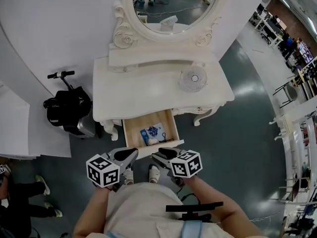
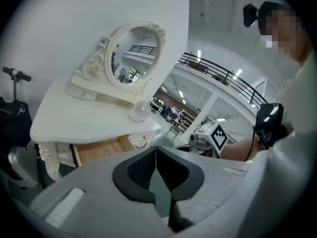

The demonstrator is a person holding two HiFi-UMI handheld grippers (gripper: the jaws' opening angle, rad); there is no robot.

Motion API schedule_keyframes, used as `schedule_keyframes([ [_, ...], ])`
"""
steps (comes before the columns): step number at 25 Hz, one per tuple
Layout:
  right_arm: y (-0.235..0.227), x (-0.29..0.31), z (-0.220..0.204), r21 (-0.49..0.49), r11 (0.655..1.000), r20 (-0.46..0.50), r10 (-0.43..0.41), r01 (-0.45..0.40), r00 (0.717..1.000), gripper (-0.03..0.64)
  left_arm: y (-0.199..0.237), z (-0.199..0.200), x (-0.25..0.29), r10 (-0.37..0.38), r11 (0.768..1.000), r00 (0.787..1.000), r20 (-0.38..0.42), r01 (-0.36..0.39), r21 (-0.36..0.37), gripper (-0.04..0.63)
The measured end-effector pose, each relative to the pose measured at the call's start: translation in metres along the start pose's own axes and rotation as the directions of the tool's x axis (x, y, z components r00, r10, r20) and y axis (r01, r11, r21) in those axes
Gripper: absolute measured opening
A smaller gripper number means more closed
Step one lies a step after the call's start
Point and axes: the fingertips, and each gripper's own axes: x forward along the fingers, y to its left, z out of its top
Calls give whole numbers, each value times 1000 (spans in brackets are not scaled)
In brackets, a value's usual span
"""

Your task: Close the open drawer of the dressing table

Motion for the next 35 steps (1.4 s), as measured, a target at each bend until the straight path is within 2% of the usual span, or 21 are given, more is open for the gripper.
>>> schedule_keyframes([
  [5,-6,17,-24,-82,997,-109,2,-11,994,186,1,-9,4,-12,1000,1000,-29,11,-8,11],
  [10,1,33,-33,-74,997,-77,-1,-5,997,186,9,-17,4,-4,1000,999,-51,4,-8,11],
  [15,-9,45,-48,-40,998,-105,-49,46,993,186,21,-25,6,6,1000,997,-76,-7,-16,10],
  [21,-35,63,-83,69,992,-164,-89,102,982,186,29,-37,14,-1,1000,994,-110,-3,-29,11],
  [35,-84,91,-121,105,972,-271,-175,210,947,178,37,-62,18,0,999,981,-193,-10,-50,11],
])
